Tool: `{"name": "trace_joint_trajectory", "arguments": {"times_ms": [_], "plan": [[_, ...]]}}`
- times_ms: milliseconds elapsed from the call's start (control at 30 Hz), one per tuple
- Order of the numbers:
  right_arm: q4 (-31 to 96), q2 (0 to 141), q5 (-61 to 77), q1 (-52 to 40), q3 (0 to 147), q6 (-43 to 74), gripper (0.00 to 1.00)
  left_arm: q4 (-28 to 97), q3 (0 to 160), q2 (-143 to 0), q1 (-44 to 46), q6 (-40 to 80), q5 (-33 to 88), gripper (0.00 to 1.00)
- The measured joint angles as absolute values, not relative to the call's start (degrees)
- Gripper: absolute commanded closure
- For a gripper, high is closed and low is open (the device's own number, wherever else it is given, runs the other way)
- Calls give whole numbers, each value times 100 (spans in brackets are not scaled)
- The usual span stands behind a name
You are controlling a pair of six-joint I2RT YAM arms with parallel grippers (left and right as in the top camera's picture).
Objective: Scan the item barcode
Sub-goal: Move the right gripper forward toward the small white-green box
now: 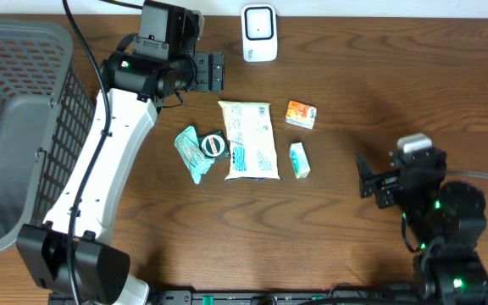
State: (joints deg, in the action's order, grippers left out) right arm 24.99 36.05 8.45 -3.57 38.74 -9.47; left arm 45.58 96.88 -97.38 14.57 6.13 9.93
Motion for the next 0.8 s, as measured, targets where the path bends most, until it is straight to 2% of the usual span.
{"name": "trace_joint_trajectory", "arguments": {"times_ms": [467,800], "plan": [[4206,6016,1120,-357,5902,-952,1,4606,9688,-9738,1457,613,993,7],[4359,6827,1481,-357,6191,-941,1,4609,9688,-9738,1457,613,993,7]]}}
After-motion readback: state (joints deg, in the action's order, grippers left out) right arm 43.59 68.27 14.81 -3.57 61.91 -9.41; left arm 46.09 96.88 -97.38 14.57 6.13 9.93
